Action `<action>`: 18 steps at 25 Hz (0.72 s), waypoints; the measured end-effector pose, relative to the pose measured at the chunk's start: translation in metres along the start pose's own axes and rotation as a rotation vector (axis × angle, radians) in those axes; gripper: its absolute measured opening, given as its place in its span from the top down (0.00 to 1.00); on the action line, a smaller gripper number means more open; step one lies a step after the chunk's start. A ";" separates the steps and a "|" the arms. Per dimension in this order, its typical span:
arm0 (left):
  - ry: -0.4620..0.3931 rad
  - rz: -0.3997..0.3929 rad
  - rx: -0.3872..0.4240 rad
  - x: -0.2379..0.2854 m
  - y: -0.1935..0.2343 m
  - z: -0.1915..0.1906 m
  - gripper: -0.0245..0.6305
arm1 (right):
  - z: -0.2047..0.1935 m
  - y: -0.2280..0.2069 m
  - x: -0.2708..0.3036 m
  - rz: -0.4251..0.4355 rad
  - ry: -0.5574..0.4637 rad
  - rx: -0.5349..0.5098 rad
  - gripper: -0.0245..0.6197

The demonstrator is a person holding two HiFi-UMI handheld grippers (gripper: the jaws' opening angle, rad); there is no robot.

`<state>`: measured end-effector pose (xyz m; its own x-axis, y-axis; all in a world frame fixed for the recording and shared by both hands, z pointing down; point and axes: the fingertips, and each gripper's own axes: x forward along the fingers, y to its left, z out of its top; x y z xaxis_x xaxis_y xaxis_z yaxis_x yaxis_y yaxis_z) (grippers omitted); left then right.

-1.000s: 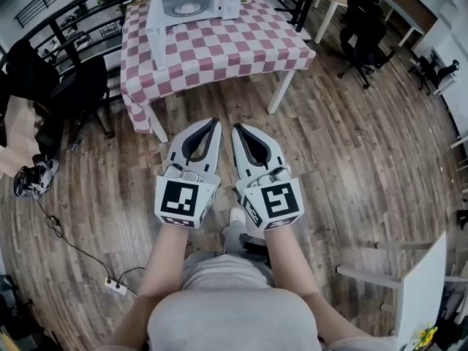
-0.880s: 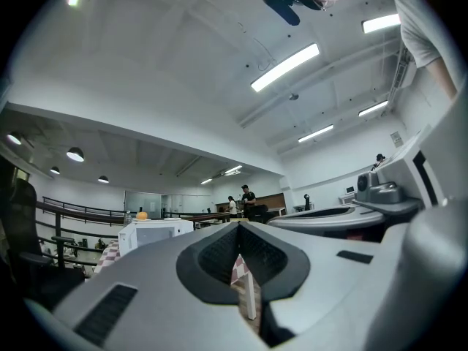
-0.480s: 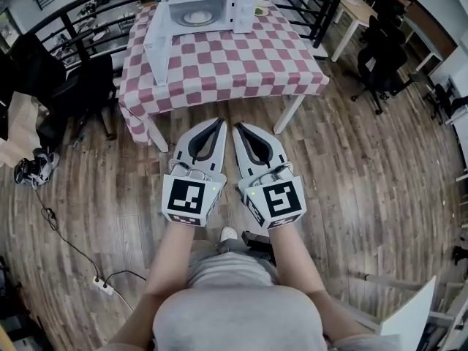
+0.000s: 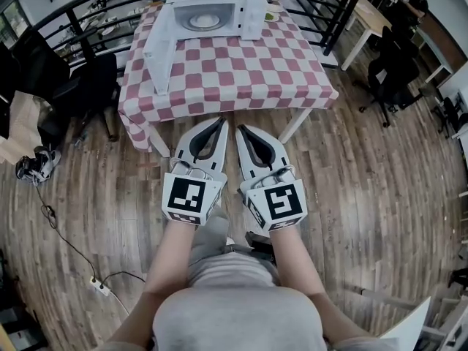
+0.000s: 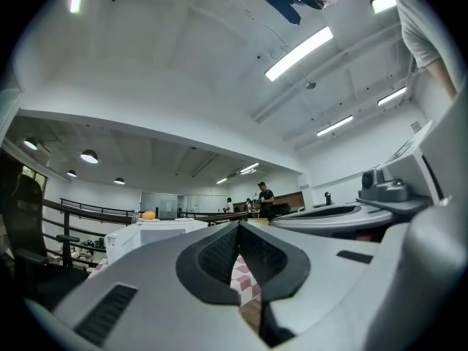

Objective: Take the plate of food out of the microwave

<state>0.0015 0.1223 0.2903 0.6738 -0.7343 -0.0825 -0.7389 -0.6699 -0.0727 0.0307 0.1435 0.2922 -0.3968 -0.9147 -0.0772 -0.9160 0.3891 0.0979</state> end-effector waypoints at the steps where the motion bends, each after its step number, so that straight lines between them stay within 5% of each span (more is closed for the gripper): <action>1: -0.001 -0.001 -0.002 0.007 0.003 -0.001 0.96 | -0.002 -0.005 0.005 -0.001 0.000 0.000 0.93; 18: -0.016 -0.022 -0.055 0.156 0.109 -0.020 0.96 | -0.021 -0.098 0.157 -0.012 -0.010 0.003 0.92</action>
<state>0.0256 -0.0674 0.2889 0.6894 -0.7177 -0.0978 -0.7224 -0.6912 -0.0199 0.0596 -0.0403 0.2917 -0.3868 -0.9180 -0.0881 -0.9207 0.3789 0.0936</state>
